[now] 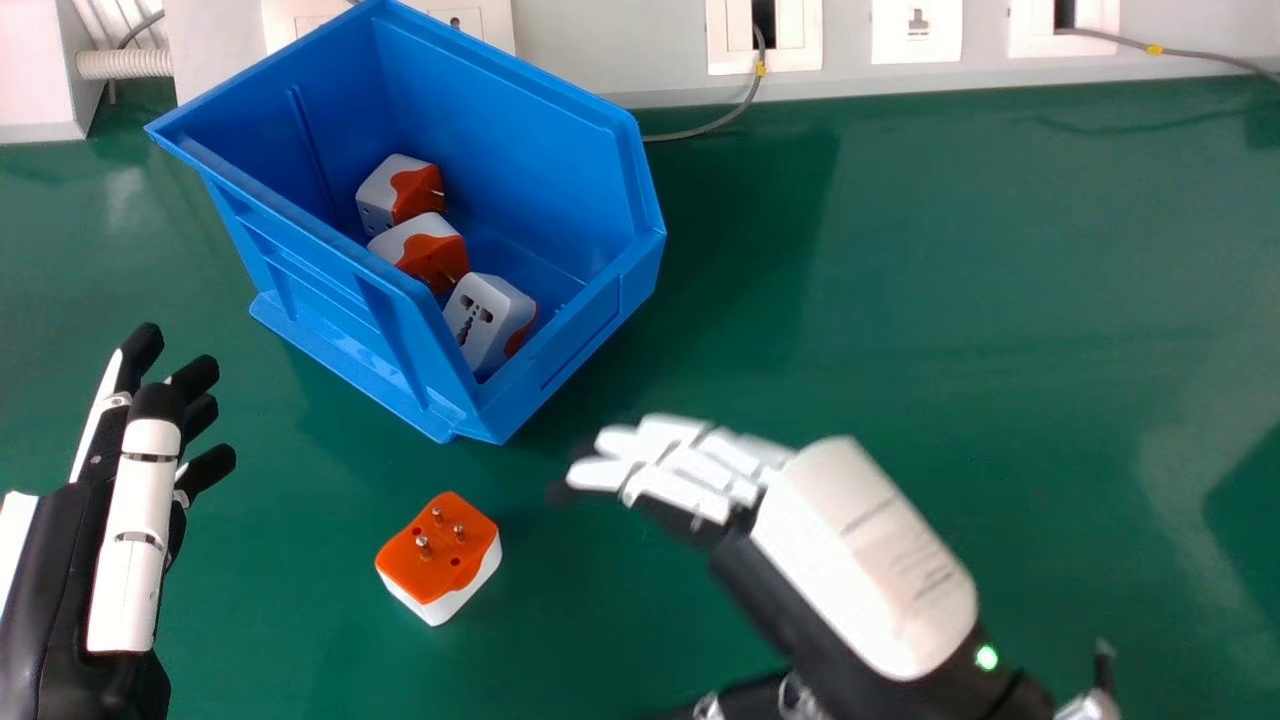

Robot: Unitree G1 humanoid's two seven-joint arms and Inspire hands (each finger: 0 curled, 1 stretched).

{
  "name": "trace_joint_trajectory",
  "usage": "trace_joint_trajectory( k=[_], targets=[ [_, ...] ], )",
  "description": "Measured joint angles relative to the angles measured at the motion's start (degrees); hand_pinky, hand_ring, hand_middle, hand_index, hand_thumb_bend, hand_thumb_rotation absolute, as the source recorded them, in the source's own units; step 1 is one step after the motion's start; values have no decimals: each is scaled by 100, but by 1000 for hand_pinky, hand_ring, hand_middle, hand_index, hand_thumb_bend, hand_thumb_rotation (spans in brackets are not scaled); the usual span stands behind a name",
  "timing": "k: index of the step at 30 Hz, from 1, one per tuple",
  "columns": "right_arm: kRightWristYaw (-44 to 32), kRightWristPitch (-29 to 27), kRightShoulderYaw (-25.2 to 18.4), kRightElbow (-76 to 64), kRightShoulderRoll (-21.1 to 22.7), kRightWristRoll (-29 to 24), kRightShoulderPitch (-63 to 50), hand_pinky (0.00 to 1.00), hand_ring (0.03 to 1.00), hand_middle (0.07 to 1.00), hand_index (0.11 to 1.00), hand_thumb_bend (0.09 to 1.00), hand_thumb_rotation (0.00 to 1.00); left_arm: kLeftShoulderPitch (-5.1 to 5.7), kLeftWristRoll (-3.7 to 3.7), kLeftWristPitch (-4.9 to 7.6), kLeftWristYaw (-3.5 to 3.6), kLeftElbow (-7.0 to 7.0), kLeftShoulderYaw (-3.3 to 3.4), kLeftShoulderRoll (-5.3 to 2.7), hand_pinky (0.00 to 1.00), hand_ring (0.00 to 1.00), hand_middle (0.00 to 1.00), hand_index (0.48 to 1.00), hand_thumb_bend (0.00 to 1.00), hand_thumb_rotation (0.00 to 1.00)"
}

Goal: Pick all objects and put in blue box

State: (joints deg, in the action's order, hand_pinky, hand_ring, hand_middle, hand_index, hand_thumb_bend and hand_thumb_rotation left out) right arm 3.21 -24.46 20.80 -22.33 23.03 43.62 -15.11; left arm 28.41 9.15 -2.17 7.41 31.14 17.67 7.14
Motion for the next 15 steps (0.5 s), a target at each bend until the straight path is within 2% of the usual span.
trace_joint_trajectory(
  k=[6,11,15],
  targets=[
    [-175,-152,265,309,-92,49,427,644,773,767,714,633,0,-2,-3,-107,-15,86,-24,-2,885,935,928,975,337,1000],
    [-457,-228,540,609,-217,-74,822,640,765,762,711,614,0,-1,-6,-127,-27,94,-31,-5,885,935,928,975,337,1000],
    [-794,-267,840,996,-394,-281,1211,638,765,764,713,558,0,-34,-6,-161,-57,93,-30,-3,885,935,927,975,337,1000]
  ],
)
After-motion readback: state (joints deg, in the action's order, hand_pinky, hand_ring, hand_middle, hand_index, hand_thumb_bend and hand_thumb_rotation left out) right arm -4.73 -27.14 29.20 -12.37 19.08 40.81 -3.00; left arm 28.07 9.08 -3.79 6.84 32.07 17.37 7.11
